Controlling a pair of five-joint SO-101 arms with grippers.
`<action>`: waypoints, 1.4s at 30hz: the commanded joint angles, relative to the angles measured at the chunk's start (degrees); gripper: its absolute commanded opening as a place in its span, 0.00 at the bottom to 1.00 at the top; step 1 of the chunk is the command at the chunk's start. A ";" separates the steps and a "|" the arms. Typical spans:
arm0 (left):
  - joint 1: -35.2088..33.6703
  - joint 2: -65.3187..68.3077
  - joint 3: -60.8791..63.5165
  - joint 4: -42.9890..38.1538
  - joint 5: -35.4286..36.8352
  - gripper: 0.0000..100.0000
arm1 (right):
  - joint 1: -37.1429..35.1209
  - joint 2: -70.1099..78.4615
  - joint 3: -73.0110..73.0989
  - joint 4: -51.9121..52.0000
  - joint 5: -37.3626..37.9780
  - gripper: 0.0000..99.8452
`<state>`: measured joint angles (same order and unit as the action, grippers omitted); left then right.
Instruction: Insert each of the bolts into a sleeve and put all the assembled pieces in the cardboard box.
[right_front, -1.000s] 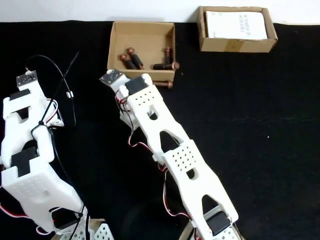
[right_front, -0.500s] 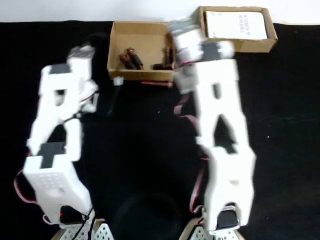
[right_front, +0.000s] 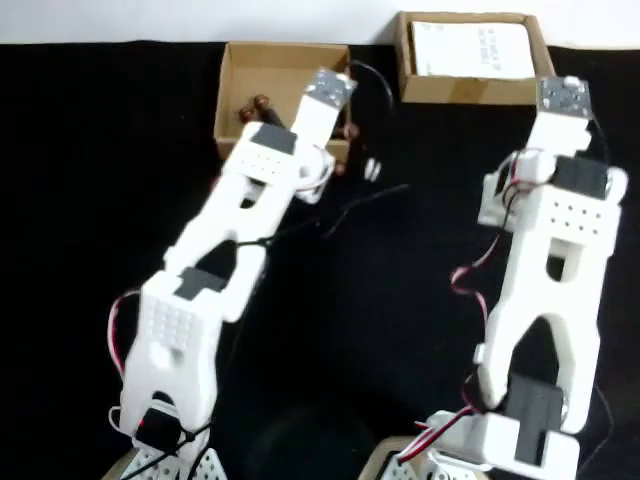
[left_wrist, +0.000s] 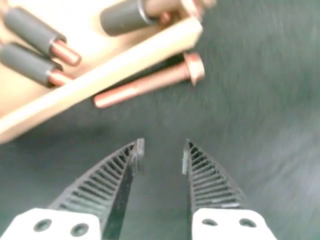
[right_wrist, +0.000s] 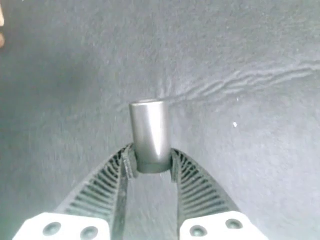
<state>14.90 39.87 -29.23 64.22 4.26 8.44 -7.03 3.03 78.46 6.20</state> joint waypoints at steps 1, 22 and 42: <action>0.84 4.18 -9.89 -0.88 13.27 0.14 | -0.40 -5.67 11.30 -10.86 -1.32 0.01; 0.84 15.78 -17.89 -9.05 24.26 0.14 | -3.91 -8.04 33.19 -33.98 -1.05 0.01; 4.18 22.11 -26.07 -9.05 24.18 0.14 | -3.91 -7.87 33.27 -34.07 -0.88 0.01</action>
<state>19.03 61.14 -52.88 56.75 28.09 4.84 -12.04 36.35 45.23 5.32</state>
